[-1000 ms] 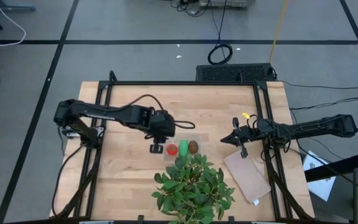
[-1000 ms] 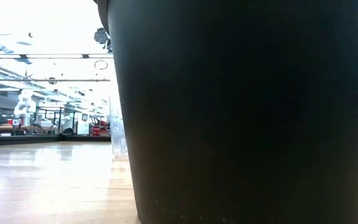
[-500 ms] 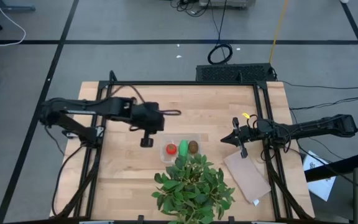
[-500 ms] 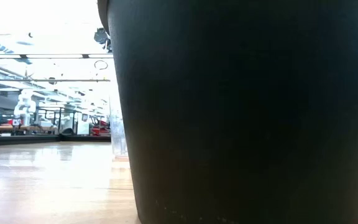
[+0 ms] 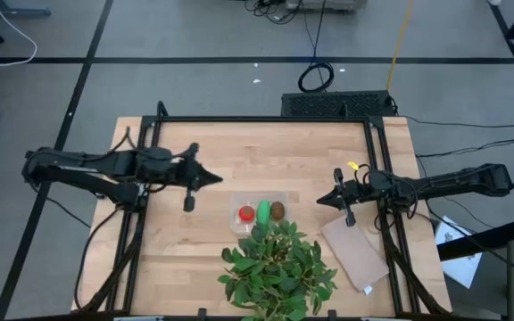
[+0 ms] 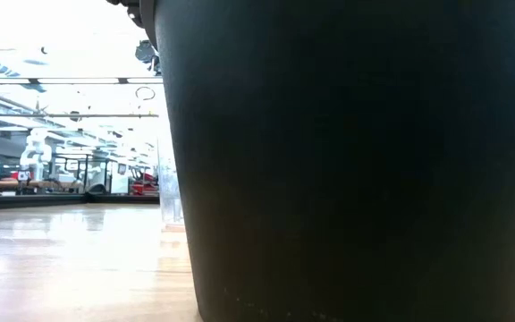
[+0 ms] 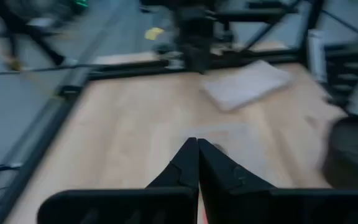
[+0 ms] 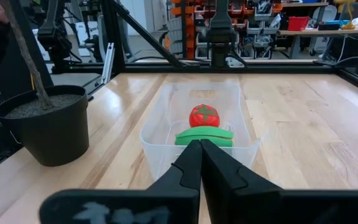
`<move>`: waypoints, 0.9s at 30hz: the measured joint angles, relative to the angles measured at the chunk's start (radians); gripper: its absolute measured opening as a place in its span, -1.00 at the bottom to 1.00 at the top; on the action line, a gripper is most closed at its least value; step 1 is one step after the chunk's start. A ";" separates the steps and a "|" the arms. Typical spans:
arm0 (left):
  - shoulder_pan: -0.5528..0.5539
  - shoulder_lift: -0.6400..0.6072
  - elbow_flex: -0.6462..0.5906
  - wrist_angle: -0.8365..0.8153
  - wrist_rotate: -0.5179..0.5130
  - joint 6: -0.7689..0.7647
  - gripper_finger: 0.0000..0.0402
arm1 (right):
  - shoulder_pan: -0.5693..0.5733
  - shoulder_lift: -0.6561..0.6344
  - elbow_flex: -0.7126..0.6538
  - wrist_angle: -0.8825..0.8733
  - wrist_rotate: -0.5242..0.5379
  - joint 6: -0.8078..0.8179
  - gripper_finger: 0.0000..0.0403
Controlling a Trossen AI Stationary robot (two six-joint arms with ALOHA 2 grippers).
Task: Pick and placing Produce into tupperware
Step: Return to Home Position
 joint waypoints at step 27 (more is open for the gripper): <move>-0.017 -0.355 -0.497 0.563 0.013 0.074 -1.00 | 0.000 -0.001 0.000 0.159 0.011 0.039 -1.00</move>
